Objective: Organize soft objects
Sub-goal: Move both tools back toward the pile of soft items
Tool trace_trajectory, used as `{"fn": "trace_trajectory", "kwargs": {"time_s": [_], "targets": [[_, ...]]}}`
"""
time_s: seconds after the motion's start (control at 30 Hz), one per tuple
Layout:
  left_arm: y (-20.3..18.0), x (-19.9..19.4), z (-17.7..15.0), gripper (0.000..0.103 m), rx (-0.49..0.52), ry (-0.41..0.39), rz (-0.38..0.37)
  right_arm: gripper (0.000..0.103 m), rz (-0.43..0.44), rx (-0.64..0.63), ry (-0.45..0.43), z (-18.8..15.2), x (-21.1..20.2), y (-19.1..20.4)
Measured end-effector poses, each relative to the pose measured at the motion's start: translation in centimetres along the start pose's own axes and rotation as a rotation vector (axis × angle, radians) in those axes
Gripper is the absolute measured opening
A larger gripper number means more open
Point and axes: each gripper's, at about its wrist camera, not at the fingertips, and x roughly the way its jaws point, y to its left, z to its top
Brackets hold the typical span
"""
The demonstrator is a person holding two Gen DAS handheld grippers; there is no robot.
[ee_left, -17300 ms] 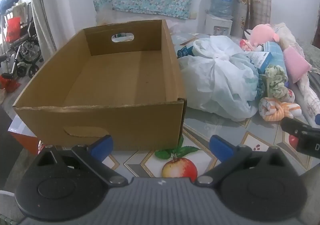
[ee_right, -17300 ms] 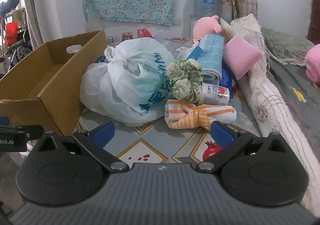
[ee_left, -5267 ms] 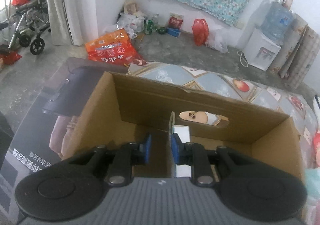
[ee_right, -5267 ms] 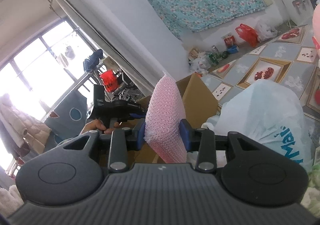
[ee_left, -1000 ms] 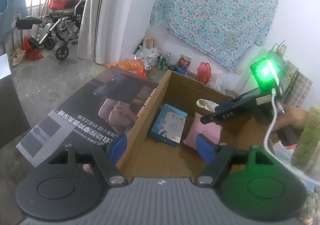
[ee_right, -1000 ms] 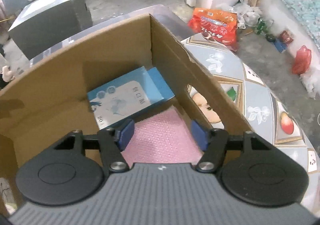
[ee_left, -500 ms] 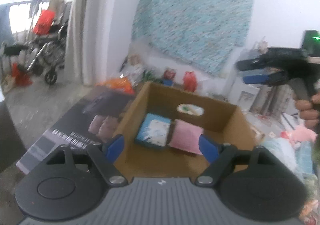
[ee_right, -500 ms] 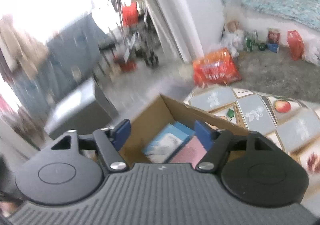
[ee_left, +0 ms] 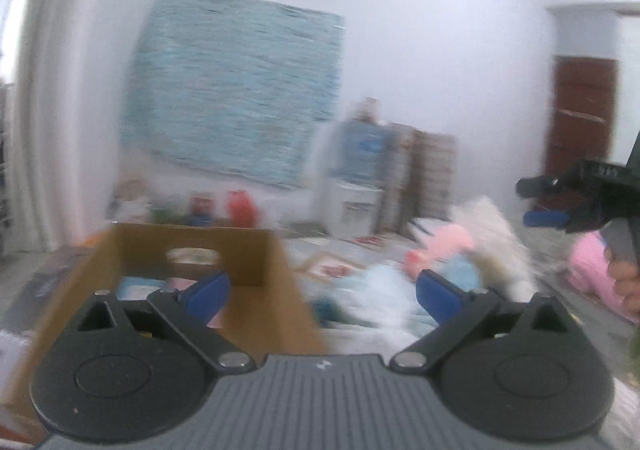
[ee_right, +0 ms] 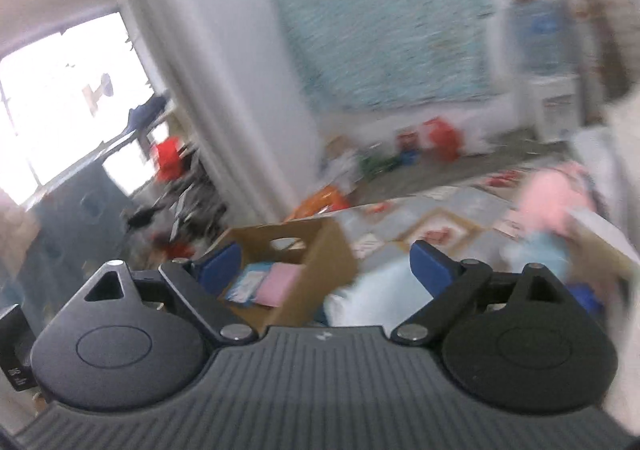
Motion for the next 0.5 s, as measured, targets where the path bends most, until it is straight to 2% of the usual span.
{"fn": "trace_trajectory", "kwargs": {"time_s": [0.17,0.3,0.43,0.5], "targets": [[-5.6,3.1,-0.6,0.1,0.08,0.06,-0.128,0.092,-0.076,0.143,-0.07,-6.1,-4.5,-5.0],[-9.8,6.0,-1.3,0.1,0.159,0.099,-0.199,0.092,-0.067,0.288,-0.121,-10.1,-5.7,-8.7],[-12.9,9.5,-1.3,0.1,0.226,0.116,-0.204,0.091,-0.054,0.381,-0.167,-11.7,-4.6,-11.1],[-14.3,11.8,-0.8,0.099,0.258,0.141,-0.197,0.086,-0.049,0.422,-0.185,-11.7,-2.8,-12.4]]}}
